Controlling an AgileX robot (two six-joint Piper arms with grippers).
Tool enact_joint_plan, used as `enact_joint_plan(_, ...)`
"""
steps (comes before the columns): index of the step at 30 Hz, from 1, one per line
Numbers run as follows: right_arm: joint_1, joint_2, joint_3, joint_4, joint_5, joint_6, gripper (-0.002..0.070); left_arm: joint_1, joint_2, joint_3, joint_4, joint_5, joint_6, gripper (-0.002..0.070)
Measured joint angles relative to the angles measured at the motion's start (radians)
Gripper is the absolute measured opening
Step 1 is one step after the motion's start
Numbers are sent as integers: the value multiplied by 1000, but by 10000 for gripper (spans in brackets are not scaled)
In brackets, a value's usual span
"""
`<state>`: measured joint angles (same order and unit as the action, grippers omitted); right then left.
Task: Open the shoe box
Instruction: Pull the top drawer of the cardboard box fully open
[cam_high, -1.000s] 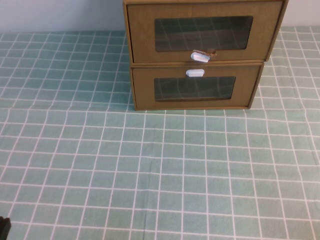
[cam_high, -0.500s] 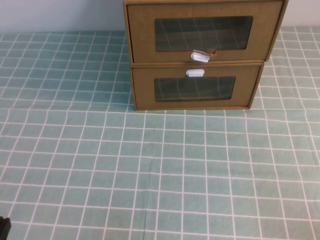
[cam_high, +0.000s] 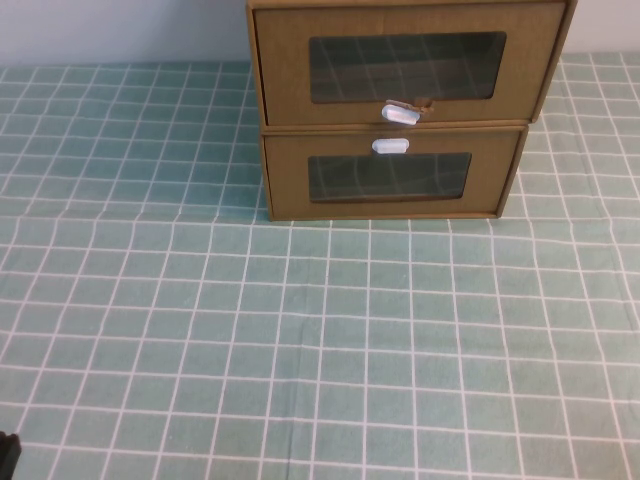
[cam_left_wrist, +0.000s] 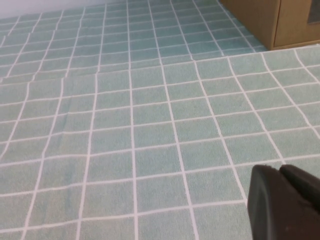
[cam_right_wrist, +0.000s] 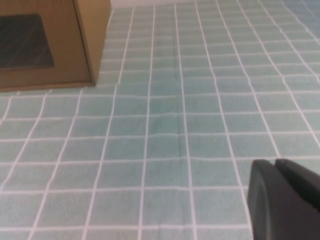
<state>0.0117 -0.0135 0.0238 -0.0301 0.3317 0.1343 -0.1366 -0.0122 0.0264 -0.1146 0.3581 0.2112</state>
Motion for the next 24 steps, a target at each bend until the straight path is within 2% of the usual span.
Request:
enact_joint_plan(5, 0, 0, 0, 0, -172, 0, -14, 0, 0, 0, 0, -112, 0, -5)
enact_joint_plan(15, 0, 0, 0, 0, -700, 0, -13, 0, 0, 0, -4, -662, -45, -5)
enact_joint_plan(24, 0, 0, 0, 0, -836, 0, -14, 0, 0, 0, -15, -771, -52, -5)
